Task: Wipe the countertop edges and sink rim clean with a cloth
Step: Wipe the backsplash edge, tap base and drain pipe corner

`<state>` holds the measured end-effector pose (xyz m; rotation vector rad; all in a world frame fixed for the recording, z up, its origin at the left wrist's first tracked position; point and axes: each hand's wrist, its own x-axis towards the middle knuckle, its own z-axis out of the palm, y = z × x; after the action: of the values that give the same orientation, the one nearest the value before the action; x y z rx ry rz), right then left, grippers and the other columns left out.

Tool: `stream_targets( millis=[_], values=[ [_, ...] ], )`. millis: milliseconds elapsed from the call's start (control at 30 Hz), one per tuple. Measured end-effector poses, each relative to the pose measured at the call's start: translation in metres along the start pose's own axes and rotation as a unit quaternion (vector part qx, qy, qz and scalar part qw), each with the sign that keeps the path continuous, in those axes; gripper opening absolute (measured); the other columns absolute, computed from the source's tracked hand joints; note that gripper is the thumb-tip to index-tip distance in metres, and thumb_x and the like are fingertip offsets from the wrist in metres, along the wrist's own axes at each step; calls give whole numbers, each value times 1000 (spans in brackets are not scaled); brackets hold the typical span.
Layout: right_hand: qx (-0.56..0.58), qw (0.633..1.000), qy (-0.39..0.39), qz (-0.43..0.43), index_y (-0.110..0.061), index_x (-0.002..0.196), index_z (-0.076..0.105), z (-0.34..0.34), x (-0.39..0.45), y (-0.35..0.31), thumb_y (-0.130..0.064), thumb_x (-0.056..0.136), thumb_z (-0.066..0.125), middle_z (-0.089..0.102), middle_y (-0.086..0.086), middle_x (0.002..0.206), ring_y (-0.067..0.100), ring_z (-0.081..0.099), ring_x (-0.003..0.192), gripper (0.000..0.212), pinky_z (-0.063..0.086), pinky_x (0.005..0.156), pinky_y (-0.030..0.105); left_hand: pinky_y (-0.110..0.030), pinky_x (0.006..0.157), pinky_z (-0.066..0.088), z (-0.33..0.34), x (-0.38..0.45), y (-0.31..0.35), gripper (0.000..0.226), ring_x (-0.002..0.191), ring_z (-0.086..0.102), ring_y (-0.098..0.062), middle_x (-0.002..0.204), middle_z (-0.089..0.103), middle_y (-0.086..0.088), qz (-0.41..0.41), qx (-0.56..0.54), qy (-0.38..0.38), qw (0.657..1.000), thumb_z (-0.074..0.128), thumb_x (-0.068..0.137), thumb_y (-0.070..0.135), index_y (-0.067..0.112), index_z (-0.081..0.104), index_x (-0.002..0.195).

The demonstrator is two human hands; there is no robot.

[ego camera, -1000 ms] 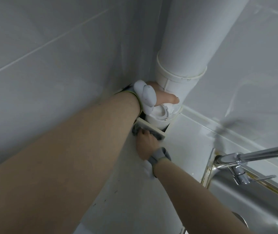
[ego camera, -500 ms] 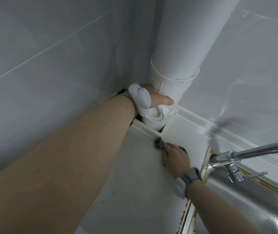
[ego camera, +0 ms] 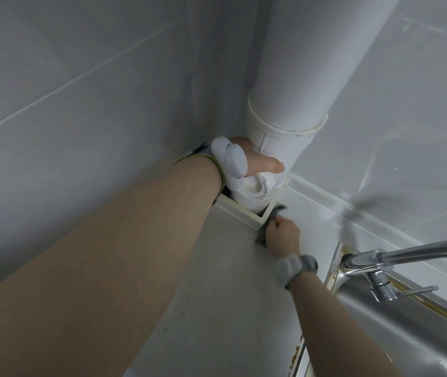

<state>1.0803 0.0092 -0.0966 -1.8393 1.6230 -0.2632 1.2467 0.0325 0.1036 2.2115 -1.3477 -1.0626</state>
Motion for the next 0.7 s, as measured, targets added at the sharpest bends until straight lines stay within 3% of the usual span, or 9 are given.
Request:
stream_targets(
  millis=[133,233,300,433,600,700],
  values=[
    [-10,999,-5,-37,-5,83,60,10,-30,8,-14,96,42,59,7,76,30,59,77,23,32,61,25,-26,65,39,-1,-3,1,49,91,60,-22,99,62,4,-3,2,2,1000,63,79,63,24,61,108],
    [-20,1000,-3,5,0,93,65,1,0,-2,-10,93,41,66,20,96,37,59,94,26,44,74,32,-24,59,38,-1,-3,1,41,83,58,-20,87,60,7,2,2,1,1000,64,80,61,25,59,100],
    [-10,999,5,50,0,101,66,-8,27,-8,-10,93,40,65,23,107,40,58,102,29,46,83,35,-25,63,39,0,-3,2,42,82,58,-19,90,62,6,-2,-3,5,1000,65,80,61,25,59,100],
    [-1,997,15,77,-3,103,67,-18,64,-18,-14,95,39,66,20,109,39,58,101,31,48,83,35,-27,73,39,2,-3,3,49,89,57,-21,97,59,4,-16,-7,6,1000,65,81,59,21,57,109],
    [-3,999,12,41,0,101,64,-3,24,-18,-14,95,38,65,21,108,38,57,101,30,43,80,32,-29,78,43,1,-5,2,59,102,61,-25,109,62,0,-16,2,3,1000,64,81,59,17,59,122],
    [-46,999,-7,-16,-3,114,55,17,-29,-3,-14,95,36,62,18,110,35,58,98,29,43,76,33,-31,90,46,3,-5,4,62,109,60,-26,119,63,-2,-20,0,-5,1000,64,82,59,16,57,127]
  ],
)
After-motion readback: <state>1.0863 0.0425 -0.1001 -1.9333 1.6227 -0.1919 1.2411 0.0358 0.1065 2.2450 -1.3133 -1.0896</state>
